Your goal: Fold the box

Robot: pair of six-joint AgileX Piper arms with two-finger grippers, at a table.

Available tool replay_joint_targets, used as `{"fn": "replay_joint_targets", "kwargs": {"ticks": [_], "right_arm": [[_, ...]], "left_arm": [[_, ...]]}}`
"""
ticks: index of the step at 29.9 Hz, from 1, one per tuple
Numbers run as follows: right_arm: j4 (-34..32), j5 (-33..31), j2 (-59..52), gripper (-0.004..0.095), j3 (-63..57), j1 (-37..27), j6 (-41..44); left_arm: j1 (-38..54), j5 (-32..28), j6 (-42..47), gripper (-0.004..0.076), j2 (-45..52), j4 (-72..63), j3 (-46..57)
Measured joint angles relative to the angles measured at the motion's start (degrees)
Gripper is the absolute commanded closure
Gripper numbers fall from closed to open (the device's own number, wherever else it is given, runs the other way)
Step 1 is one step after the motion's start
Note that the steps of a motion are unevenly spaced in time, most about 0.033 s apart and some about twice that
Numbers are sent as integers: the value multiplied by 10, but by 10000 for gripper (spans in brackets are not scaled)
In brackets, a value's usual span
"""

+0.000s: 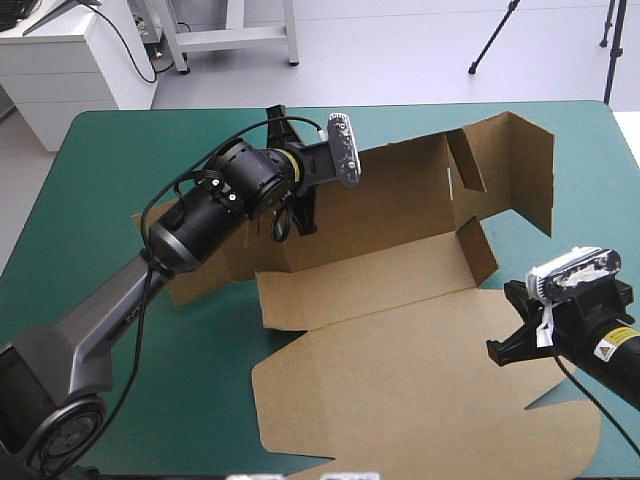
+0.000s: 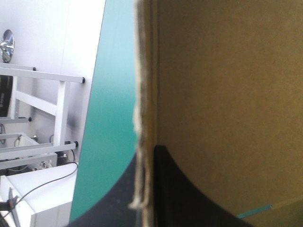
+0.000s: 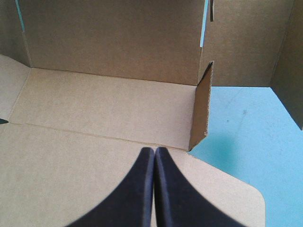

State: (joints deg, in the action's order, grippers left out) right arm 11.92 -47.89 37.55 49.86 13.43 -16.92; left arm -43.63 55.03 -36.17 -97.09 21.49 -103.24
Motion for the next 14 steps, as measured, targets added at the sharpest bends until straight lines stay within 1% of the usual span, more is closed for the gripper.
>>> {"fn": "replay_joint_targets", "kwargs": {"ticks": [5,8,11,14], "right_arm": [[-1,6,0,931,0,0,7],[-1,10,0,931,2,0,12],[-1,10,0,931,10,0,15],[-1,10,0,931,18,0,16]], "left_arm": [[-19,-9,0,734,1,41,2],[-30,-24,0,734,8,63,20],[-41,-57,13,734,32,102,69],[-51,-101,59,734,69,164,139]]}}
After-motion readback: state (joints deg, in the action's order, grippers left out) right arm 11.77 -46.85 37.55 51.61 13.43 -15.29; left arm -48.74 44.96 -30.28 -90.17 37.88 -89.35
